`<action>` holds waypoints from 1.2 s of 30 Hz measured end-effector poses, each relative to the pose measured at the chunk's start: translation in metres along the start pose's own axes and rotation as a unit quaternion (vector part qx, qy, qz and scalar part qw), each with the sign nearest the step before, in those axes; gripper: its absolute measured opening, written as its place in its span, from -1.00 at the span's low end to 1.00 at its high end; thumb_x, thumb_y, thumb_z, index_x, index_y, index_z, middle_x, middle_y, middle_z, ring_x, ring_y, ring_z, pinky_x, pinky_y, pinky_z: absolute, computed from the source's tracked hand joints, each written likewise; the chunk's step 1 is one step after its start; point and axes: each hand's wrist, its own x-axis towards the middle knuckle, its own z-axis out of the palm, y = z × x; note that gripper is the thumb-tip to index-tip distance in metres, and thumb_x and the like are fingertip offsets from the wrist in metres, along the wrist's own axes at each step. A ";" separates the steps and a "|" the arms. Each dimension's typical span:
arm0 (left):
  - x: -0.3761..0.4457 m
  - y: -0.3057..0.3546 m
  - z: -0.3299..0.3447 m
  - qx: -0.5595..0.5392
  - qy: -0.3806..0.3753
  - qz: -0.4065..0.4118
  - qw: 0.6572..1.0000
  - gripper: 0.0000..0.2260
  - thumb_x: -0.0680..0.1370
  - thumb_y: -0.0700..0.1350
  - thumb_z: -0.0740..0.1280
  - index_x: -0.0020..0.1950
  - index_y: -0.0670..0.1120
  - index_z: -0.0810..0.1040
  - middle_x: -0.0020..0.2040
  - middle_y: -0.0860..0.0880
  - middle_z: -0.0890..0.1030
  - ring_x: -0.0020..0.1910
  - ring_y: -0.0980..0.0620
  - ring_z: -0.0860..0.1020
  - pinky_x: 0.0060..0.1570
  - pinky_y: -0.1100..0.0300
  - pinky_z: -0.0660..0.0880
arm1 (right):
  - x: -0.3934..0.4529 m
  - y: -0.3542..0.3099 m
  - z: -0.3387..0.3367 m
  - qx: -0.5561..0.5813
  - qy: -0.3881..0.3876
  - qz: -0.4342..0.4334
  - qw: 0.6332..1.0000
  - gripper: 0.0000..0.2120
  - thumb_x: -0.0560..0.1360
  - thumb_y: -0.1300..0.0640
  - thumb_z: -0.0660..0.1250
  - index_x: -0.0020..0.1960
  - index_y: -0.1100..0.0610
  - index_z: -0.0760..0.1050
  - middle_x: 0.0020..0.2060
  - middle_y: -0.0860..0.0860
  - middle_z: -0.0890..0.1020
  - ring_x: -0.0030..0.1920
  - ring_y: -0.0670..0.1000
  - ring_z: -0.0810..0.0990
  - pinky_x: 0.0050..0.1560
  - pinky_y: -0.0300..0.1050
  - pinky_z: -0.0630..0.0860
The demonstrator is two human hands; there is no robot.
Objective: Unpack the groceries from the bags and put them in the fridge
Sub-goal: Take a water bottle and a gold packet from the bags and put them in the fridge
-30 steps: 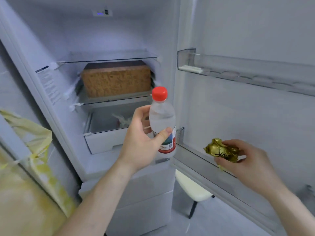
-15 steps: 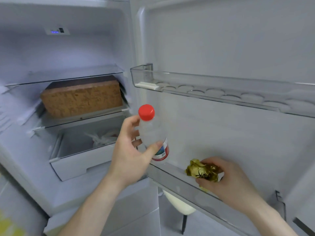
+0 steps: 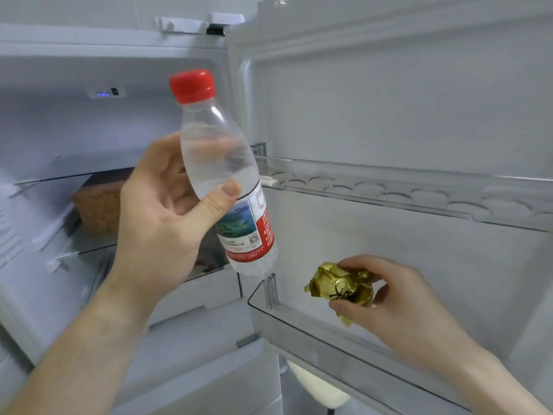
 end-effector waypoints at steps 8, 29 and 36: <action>0.091 0.041 -0.013 0.019 -0.023 0.033 0.999 -0.61 0.54 -0.04 0.47 0.30 -0.17 0.53 0.22 -0.08 0.68 0.22 -0.04 0.64 0.21 -0.16 0.60 | 0.003 -0.040 -0.016 -0.049 0.030 -0.046 0.997 -0.60 0.33 -0.24 0.58 0.11 -0.37 0.54 0.04 -0.49 0.53 -0.12 -0.27 0.56 -0.19 -0.26 0.50; 0.139 0.016 0.008 0.029 0.011 0.055 0.998 -0.60 0.50 -0.10 0.54 0.25 -0.16 0.49 0.22 -0.08 0.63 0.13 0.14 0.64 0.09 0.14 0.62 | -0.002 -0.066 -0.030 -0.054 0.067 -0.047 0.995 -0.63 0.32 -0.10 0.63 0.04 -0.33 0.58 -0.01 -0.52 0.55 -0.06 -0.31 0.55 -0.12 -0.43 0.46; 0.091 0.023 -0.069 0.027 0.046 0.043 0.998 -0.60 0.54 -0.01 0.48 0.31 -0.14 0.53 0.22 -0.07 0.66 0.25 -0.08 0.62 0.26 -0.22 0.55 | 0.015 -0.062 -0.007 -0.042 0.023 -0.059 0.997 -0.65 0.32 -0.12 0.62 0.03 -0.34 0.58 0.04 -0.54 0.51 -0.04 -0.31 0.55 -0.14 -0.37 0.49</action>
